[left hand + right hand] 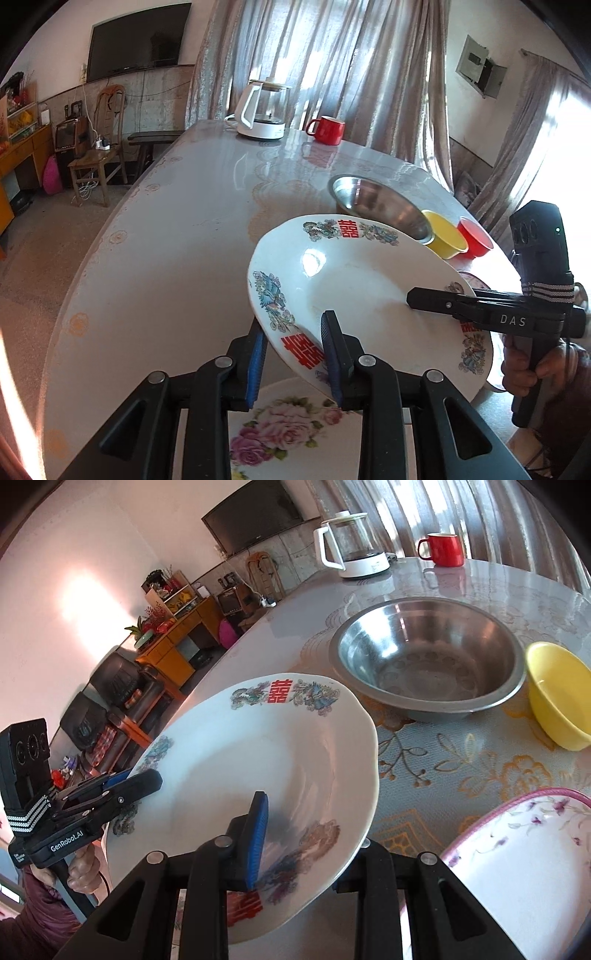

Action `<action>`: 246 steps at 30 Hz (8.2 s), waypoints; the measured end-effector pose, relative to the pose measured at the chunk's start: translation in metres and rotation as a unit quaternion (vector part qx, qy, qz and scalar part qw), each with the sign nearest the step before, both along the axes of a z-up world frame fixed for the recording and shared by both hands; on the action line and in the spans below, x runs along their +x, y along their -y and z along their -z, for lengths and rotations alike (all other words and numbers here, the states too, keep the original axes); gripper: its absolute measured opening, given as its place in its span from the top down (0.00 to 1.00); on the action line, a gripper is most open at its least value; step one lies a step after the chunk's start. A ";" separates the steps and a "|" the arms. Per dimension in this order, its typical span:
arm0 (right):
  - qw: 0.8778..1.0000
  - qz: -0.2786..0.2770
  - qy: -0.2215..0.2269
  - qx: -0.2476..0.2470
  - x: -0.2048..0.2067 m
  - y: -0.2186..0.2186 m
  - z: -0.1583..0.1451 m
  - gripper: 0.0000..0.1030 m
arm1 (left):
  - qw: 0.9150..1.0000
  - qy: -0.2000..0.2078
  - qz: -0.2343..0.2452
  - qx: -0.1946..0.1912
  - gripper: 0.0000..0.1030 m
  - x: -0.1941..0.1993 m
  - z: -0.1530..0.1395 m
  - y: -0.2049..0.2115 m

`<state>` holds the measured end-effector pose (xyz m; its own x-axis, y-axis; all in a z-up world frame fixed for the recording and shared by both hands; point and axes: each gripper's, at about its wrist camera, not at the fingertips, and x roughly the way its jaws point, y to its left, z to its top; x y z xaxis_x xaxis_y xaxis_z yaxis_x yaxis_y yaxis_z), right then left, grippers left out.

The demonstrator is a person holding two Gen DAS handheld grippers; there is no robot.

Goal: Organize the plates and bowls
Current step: 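Carry the double-happiness plate and lower it onto the purple-rimmed plate, then open the left tool and move it to the rose-print plate, then grasp the rose-print plate rim with the left tool, then lift the rose-print plate with the left tool toward the plate stack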

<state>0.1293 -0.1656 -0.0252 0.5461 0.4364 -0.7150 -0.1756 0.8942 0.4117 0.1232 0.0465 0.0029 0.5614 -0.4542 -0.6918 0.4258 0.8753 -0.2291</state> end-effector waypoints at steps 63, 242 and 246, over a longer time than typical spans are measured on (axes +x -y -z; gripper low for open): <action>0.974 0.202 -0.035 -0.099 -0.151 0.162 -0.003 0.72 | 0.986 -0.082 0.136 -0.043 0.62 -0.079 0.021 0.153; 0.998 -0.038 0.046 0.007 -0.106 -0.017 -0.002 0.74 | 0.994 0.048 -0.084 0.050 0.59 -0.102 0.005 0.024; 0.998 -0.014 0.055 0.008 -0.116 0.000 -0.009 0.74 | 0.995 0.058 -0.059 0.048 0.59 -0.102 -0.001 0.040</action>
<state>0.0130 -0.1656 -0.0160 0.6078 0.4637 -0.6447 -0.2457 0.8818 0.4026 0.0216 0.0066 0.0042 0.6855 -0.3156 -0.6561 0.3374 0.9363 -0.0979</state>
